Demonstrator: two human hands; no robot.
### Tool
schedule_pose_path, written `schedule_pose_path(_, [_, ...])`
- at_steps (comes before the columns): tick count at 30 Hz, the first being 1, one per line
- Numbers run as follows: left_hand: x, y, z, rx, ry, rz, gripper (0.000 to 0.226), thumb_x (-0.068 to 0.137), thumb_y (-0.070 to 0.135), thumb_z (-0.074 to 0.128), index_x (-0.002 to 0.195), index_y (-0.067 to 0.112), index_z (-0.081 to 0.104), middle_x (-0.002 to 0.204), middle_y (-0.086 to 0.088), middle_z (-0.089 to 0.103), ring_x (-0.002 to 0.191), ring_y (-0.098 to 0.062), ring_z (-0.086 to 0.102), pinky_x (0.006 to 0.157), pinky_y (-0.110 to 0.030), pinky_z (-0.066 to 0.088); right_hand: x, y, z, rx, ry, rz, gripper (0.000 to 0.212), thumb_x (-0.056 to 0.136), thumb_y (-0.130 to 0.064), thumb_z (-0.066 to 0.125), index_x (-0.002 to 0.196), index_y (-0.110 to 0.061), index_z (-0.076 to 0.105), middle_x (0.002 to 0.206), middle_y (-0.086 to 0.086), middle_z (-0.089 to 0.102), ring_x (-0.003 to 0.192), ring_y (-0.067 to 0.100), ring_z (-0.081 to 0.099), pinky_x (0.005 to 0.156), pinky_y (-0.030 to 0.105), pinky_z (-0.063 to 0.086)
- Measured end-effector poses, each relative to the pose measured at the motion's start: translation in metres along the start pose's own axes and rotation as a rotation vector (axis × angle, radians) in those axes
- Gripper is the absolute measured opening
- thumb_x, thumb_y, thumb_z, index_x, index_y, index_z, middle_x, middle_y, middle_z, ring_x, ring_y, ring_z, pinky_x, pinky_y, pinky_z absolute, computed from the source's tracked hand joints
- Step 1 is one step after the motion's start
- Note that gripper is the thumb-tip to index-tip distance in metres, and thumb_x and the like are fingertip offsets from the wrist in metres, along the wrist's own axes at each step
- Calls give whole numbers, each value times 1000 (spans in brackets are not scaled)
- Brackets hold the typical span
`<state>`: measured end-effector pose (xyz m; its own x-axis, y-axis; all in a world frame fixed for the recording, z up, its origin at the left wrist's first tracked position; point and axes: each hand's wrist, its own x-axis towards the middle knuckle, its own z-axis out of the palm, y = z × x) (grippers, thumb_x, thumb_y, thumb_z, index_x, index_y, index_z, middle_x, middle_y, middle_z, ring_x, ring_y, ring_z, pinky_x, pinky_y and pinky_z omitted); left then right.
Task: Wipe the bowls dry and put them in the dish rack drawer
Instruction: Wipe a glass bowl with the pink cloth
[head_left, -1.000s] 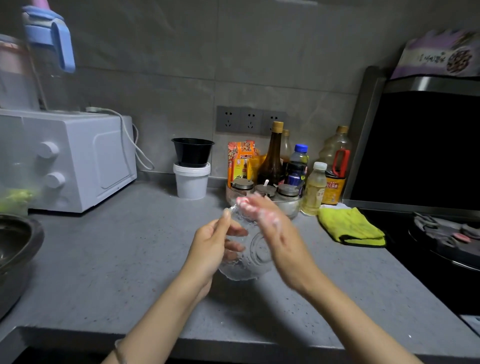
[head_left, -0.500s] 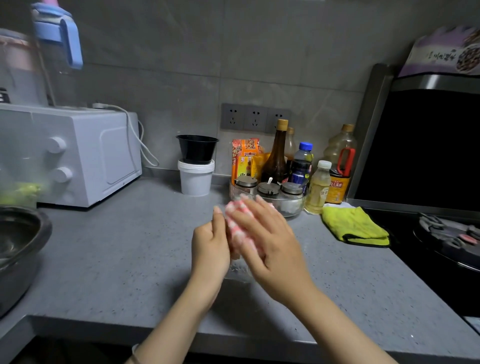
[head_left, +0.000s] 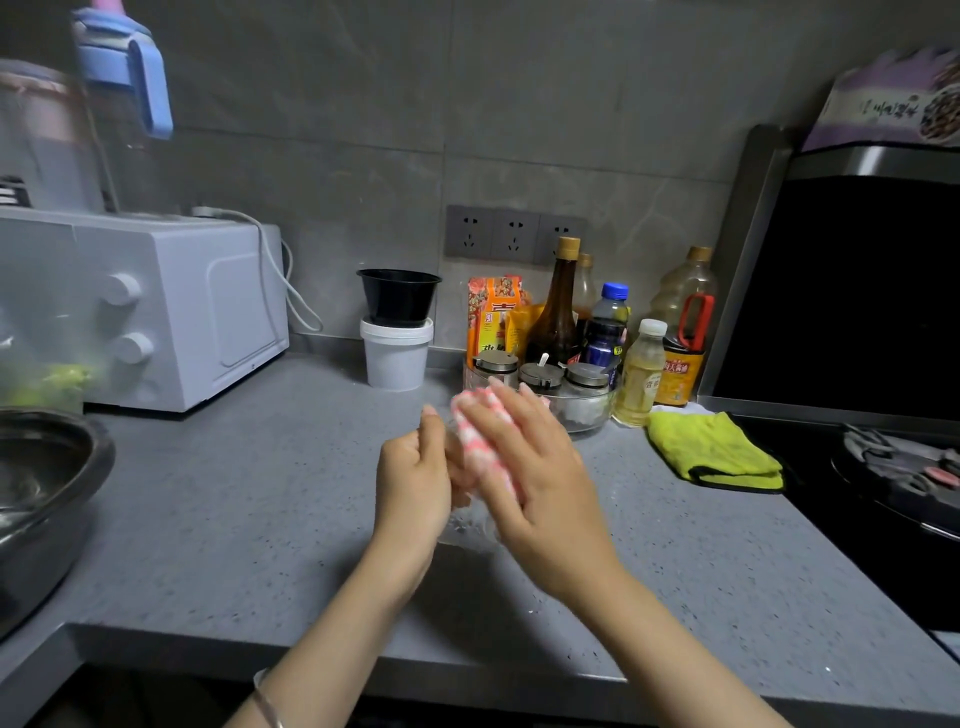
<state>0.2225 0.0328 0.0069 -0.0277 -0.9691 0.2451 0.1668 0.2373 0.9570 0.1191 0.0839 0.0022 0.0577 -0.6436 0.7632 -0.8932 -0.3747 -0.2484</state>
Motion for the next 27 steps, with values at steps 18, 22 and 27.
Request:
schedule_pose_path(18, [10,5,-16,300,-247,237,57,98,38,40,47,18,53,35,4,44,36,-6,40,46,-22,35,35,2,-20,474,-217,319,47,95,-39,47,53,-19,52,42,-5,52,38,7,45,42,18,37])
schedule_pose_path(22, [5,8,-16,259,-84,255,60,99,32,42,41,18,40,33,5,36,35,-4,33,44,-22,28,25,0,-13,546,-35,324,42,95,-46,45,69,-19,62,56,-10,61,50,6,54,47,28,47])
schedule_pose_path(27, [18,12,-25,10,102,89,55,99,26,44,46,15,35,35,7,29,35,-7,26,48,-27,20,-6,0,2,470,0,152,46,97,-48,22,142,-45,28,148,-33,23,141,-4,18,115,20,20])
